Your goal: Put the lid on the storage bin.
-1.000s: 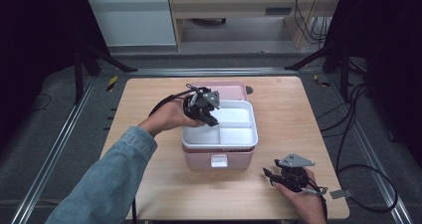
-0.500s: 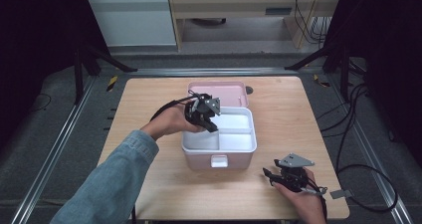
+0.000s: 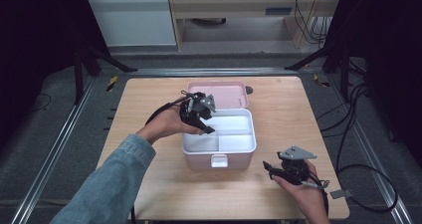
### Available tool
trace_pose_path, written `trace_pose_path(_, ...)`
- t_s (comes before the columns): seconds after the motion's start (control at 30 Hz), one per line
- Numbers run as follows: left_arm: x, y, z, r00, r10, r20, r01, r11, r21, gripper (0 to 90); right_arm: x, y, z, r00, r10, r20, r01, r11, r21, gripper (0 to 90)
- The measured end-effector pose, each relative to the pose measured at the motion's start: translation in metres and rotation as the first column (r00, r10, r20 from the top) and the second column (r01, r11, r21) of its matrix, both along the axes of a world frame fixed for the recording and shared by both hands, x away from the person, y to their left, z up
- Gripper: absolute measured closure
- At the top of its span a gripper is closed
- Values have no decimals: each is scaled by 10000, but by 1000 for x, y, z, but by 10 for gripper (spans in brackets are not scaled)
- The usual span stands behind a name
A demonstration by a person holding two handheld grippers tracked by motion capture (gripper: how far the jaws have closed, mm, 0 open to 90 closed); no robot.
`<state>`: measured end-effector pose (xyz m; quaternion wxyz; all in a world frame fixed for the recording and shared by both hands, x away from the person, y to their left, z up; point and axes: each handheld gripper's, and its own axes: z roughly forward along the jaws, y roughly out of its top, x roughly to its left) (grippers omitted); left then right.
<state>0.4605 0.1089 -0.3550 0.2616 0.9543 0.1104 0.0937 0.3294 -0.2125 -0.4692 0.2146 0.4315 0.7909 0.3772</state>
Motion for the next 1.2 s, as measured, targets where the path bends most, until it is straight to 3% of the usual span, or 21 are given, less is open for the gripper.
trace_pose_path(0.1,3,12,6,9940,1026,385,-1012,9942,-368,284,16,3,26,9999,-17,143,16,10000,64,427)
trace_pose_path(0.2,7,22,9,9715,2222,831,-2169,9738,-680,194,40,8,50,9996,13,278,-11,10000,-77,480)
trace_pose_path(0.3,13,32,10,9422,3207,971,-3100,9443,-1107,165,65,17,72,9990,-75,446,84,9998,-200,545)
trace_pose_path(0.4,20,41,12,9125,4002,843,-3843,9096,-1582,163,89,28,89,9989,-130,459,138,9997,-190,605)
trace_pose_path(0.5,27,48,12,8877,4558,653,-4365,8782,-1956,167,112,38,100,9987,-204,458,216,9994,-259,645)
trace_pose_path(0.53,27,48,12,8877,4558,653,-4365,8782,-1956,185,119,41,102,9987,-214,453,228,9993,-309,659)
trace_pose_path(0.57,30,51,12,8803,4700,639,-4508,8709,-1958,185,119,41,102,9987,-214,453,228,9993,-309,659)
trace_pose_path(0.6,34,54,11,8667,4951,610,-4756,8570,-1983,204,126,45,105,9988,-258,421,272,9991,-316,669)
trace_pose_path(0.63,39,58,9,8426,5355,571,-5155,8326,-2027,236,142,52,107,9988,-330,351,340,9990,-287,695)
trace_pose_path(0.8,54,66,1,7872,6152,428,-5902,7717,-2370,326,174,67,103,9987,-516,34,516,9984,-231,711)
trace_pose_path(1.03,73,67,-13,7391,6708,612,-6421,7291,-2367,395,212,69,90,9925,-1152,-405,1168,9924,388,708)
trace_pose_path(1.1,78,67,-19,7261,6858,495,-6569,7131,-2451,402,220,70,85,9898,-1302,-572,1339,9887,668,692)
trace_pose_path(1.2,85,63,-27,7150,6958,681,-6657,7073,-2377,410,228,75,76,9883,-1341,-722,1382,9889,547,663)
